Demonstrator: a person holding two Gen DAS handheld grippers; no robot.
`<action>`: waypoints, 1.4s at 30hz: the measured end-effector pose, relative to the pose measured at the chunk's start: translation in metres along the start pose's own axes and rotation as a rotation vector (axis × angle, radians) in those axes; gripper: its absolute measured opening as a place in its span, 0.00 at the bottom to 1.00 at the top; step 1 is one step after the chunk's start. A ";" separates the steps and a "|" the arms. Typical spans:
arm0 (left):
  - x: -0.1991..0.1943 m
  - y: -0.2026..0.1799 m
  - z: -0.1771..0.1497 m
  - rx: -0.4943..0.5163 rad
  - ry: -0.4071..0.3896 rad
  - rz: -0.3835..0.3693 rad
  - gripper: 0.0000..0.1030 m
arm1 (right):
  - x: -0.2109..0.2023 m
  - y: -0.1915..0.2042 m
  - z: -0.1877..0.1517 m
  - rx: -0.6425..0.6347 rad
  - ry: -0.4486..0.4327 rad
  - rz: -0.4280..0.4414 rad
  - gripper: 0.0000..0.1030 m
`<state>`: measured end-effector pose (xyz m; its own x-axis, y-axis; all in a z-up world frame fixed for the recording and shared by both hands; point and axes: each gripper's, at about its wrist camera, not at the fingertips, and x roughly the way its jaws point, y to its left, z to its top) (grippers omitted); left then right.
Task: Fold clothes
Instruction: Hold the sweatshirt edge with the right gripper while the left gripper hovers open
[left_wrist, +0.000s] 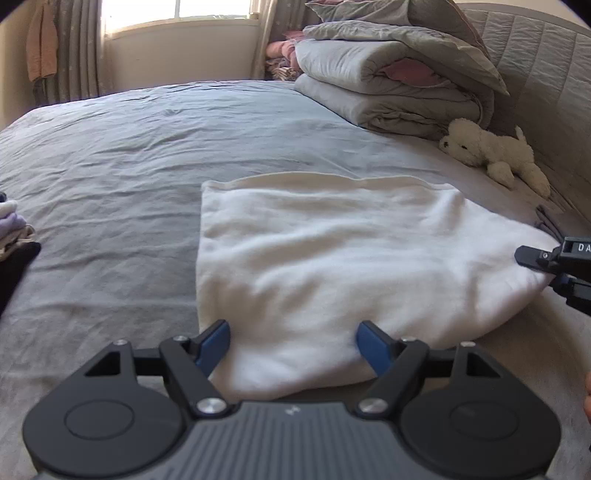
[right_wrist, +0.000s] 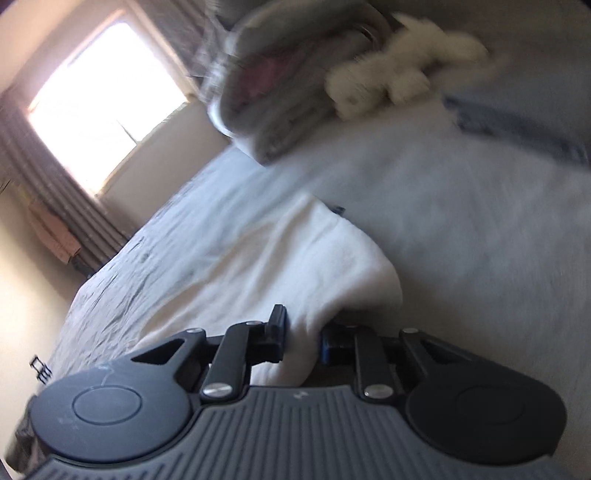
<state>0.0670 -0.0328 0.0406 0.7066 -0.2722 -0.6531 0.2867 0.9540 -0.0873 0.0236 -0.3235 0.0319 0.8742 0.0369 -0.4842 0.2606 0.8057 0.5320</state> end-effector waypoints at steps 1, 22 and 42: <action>-0.001 0.000 0.001 -0.002 -0.003 0.002 0.72 | 0.001 0.003 0.000 -0.024 0.001 -0.010 0.21; 0.014 0.003 -0.003 -0.013 0.035 -0.030 0.73 | 0.004 0.003 -0.002 -0.044 0.022 -0.047 0.21; 0.010 0.003 0.000 -0.039 0.049 -0.040 0.74 | 0.001 0.016 0.006 -0.094 0.000 -0.021 0.21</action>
<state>0.0744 -0.0324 0.0339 0.6625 -0.3047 -0.6843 0.2880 0.9469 -0.1428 0.0312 -0.3140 0.0437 0.8690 0.0190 -0.4944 0.2396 0.8581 0.4541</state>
